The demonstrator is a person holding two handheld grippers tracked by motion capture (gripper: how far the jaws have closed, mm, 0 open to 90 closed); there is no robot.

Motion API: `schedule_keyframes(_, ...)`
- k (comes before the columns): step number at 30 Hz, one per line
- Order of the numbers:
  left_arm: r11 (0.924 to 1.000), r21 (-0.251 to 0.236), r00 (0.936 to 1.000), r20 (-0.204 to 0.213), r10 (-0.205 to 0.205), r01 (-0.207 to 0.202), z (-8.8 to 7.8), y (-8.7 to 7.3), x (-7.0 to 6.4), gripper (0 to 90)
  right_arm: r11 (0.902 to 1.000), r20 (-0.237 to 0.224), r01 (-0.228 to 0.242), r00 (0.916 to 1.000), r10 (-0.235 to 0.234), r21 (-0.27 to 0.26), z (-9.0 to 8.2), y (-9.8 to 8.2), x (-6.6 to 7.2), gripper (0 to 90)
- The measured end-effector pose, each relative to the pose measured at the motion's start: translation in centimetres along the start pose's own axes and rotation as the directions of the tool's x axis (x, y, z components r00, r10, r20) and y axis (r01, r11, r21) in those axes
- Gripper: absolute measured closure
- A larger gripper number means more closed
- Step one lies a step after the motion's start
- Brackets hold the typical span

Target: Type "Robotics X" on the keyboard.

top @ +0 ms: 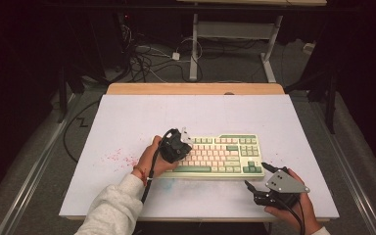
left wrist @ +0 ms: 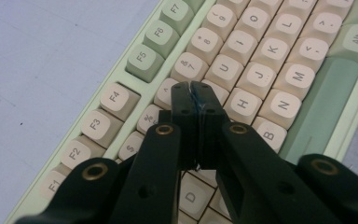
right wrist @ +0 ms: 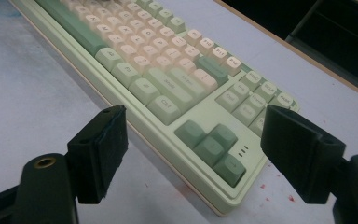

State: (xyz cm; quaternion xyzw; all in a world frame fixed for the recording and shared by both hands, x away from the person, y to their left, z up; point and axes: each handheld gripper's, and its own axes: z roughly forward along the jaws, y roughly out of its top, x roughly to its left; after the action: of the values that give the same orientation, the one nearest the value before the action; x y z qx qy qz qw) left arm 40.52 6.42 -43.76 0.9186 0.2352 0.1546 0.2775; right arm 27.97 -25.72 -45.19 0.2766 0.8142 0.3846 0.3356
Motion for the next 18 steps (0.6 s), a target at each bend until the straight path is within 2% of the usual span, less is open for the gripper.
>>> schedule_keyframes(4, 0.9999, -0.01, 1.0, -0.007, 0.004, -0.004, -0.3, 0.0, 0.0, 85.3, 1.0, -0.001, 0.001, 1.0, -0.001, -0.001, 0.0, 0.0, 0.0, 23.6)
schedule_keyframes(11, 0.9984, -0.056, 0.9998, -0.02, -0.004, 0.003, -1.2, -0.3, 0.0, 82.0, 1.0, -0.001, 0.001, 1.0, -0.001, 0.001, 0.0, 0.0, 0.0, 23.6)
schedule_keyframes(18, 0.995, -0.1, 0.9991, -0.042, -0.005, 0.0, -2.2, -0.8, 0.1, 74.8, 1.0, -0.001, -0.001, 1.0, 0.001, 0.001, 0.0, 0.0, -0.1, 23.7)
